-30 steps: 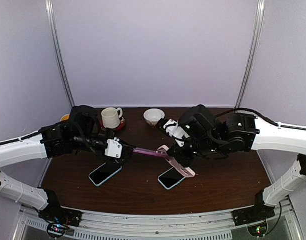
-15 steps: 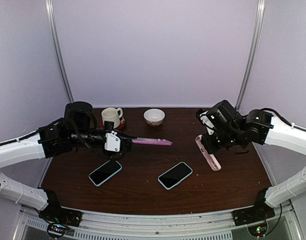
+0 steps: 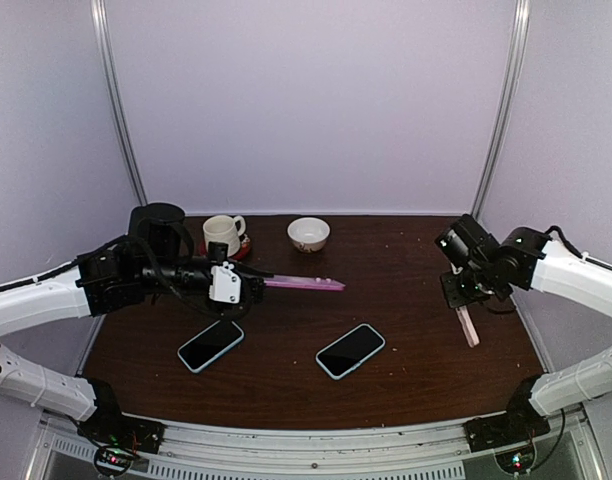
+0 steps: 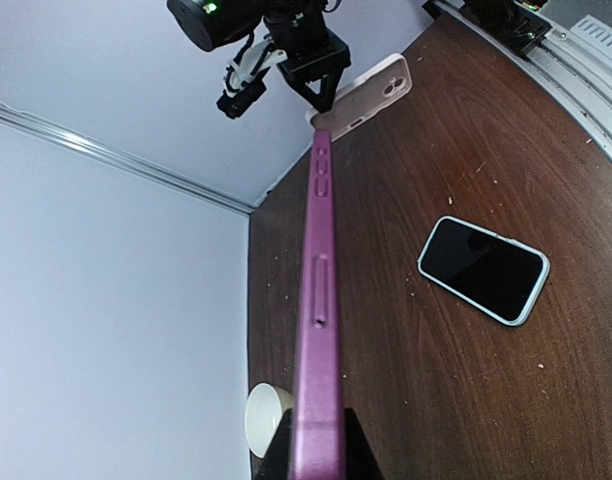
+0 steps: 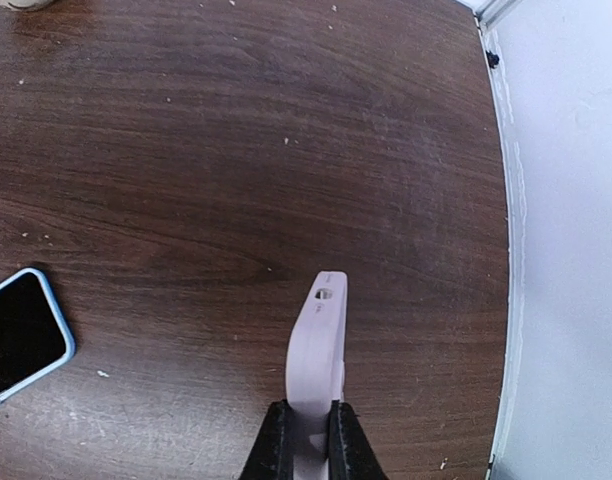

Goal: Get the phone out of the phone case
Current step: Place the phone case at the center of the board.

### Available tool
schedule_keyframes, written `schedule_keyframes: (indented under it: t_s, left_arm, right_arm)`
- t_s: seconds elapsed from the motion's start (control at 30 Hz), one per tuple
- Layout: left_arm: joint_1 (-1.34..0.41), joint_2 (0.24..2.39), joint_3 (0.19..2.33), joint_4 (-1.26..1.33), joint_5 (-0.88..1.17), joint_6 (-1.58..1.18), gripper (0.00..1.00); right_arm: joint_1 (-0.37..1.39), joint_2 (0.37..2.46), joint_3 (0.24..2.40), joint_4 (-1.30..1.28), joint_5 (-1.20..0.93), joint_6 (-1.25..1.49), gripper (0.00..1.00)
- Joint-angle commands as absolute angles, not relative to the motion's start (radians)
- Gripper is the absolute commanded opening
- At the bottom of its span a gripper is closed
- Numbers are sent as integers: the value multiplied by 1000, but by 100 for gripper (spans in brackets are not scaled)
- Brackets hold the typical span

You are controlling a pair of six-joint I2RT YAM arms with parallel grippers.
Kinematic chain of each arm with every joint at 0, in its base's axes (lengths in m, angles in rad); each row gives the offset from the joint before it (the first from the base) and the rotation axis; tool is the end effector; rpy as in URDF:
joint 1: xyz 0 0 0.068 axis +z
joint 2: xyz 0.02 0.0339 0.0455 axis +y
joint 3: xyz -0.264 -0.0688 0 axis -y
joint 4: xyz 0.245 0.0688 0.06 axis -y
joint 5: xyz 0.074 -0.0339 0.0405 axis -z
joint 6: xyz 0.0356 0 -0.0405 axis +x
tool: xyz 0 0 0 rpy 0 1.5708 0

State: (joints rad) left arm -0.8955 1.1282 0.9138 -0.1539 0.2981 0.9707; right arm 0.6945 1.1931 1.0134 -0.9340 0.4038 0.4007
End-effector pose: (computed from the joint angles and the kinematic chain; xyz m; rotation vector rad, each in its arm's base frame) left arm 0.1543 -0.2094 0.3197 1.6598 0.9838 -0.2385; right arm 0.1792 0.1310 0.2784 -0.2526 2.5344 -0.1365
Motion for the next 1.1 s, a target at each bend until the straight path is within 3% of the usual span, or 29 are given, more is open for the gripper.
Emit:
schedule_keyframes:
  t_s: [0.0, 0.33, 0.77, 1.07]
  left_arm:
    - [-890, 1107, 945, -52, 310, 959, 0]
    - [-889, 1104, 944, -58, 304, 963, 0]
    - [-890, 1122, 945, -47, 323, 939, 0]
    - [-890, 1151, 968, -32, 365, 705, 0]
  right_arm:
    - [661, 1215, 980, -945, 488, 453, 0]
    - [632, 1349, 959, -922, 472, 499, 5]
    - [632, 1293, 957, -864, 247, 463, 37]
    - [635, 1149, 987, -805, 29, 375, 53]
